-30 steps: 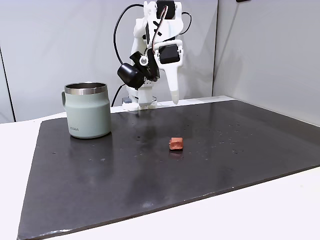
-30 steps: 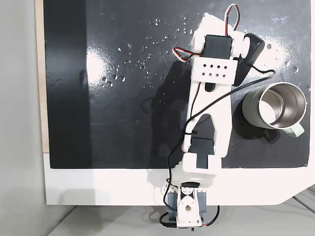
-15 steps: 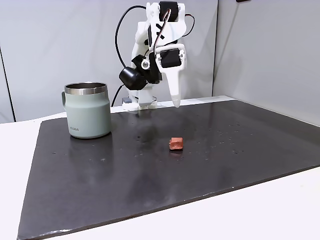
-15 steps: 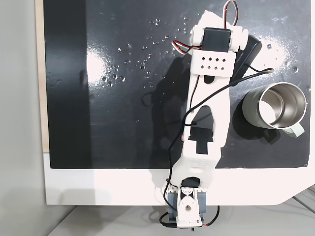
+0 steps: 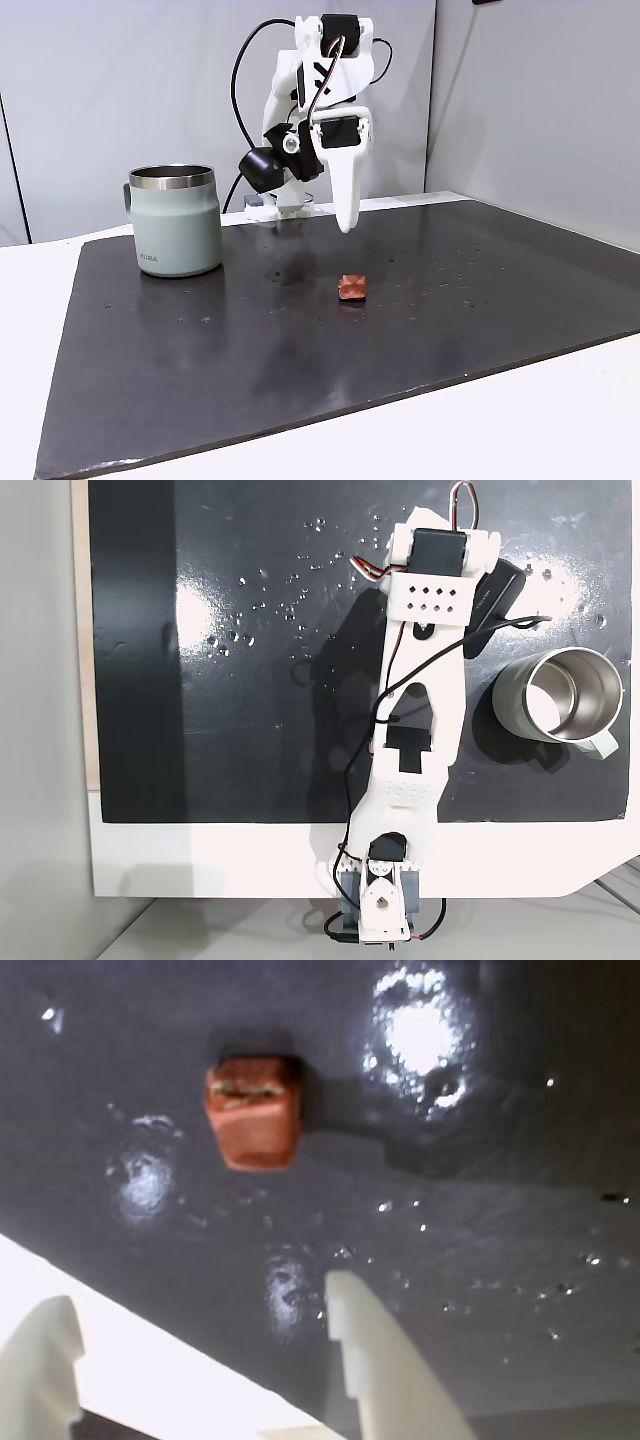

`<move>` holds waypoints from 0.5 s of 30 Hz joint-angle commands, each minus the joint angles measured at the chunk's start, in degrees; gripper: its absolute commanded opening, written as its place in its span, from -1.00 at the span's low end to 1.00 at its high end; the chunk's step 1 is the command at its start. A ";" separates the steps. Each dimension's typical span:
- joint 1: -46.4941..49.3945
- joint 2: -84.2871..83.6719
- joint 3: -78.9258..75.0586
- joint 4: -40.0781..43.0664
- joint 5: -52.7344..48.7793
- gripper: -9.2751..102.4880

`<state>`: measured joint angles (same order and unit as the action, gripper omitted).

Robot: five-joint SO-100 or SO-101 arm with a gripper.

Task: Grasp a cube and put it in the cup.

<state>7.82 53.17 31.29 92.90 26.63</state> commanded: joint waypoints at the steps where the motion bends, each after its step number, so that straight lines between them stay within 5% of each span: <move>1: 0.88 -0.88 -5.01 0.79 0.62 -0.36; 15: 0.35 -12.39 -16.00 2.99 -0.35 -0.36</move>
<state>8.35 40.52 19.07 95.10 26.81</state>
